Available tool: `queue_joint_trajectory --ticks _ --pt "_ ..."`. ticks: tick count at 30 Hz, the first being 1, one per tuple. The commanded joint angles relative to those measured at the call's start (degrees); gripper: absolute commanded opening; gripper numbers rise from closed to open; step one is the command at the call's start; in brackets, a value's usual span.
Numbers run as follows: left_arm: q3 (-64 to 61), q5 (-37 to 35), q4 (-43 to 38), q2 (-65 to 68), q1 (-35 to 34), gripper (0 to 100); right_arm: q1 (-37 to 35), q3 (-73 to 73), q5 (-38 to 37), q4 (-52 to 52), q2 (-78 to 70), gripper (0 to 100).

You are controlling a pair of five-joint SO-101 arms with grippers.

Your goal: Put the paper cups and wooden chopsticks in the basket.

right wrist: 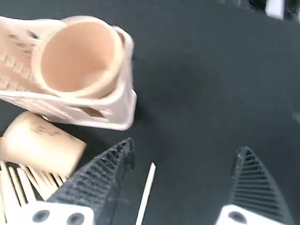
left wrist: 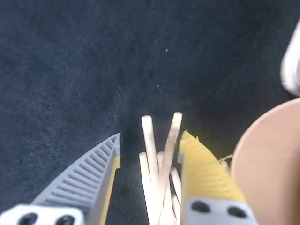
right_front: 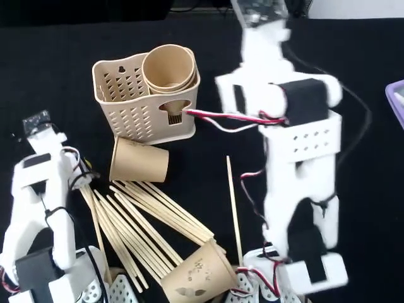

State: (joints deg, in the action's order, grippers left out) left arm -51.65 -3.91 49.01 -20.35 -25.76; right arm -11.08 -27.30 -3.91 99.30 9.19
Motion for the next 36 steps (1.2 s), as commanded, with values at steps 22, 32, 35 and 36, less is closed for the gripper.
queue_joint_trajectory --ticks 22,32,35,36 --pt "18.5 0.3 14.4 -1.8 14.7 21 6.5 86.1 1.8 -54.2 21.8 33.8" --pt "23.1 0.3 24.7 -1.8 25.3 21 6.5 86.4 1.8 -54.3 21.8 33.8" --pt "24.9 0.2 25.7 -1.8 30.3 21 6.5 86.5 1.8 -54.3 21.8 33.8" --pt "25.0 0.0 25.7 -1.8 32.2 21 6.5 86.5 1.8 -54.3 21.8 33.8"
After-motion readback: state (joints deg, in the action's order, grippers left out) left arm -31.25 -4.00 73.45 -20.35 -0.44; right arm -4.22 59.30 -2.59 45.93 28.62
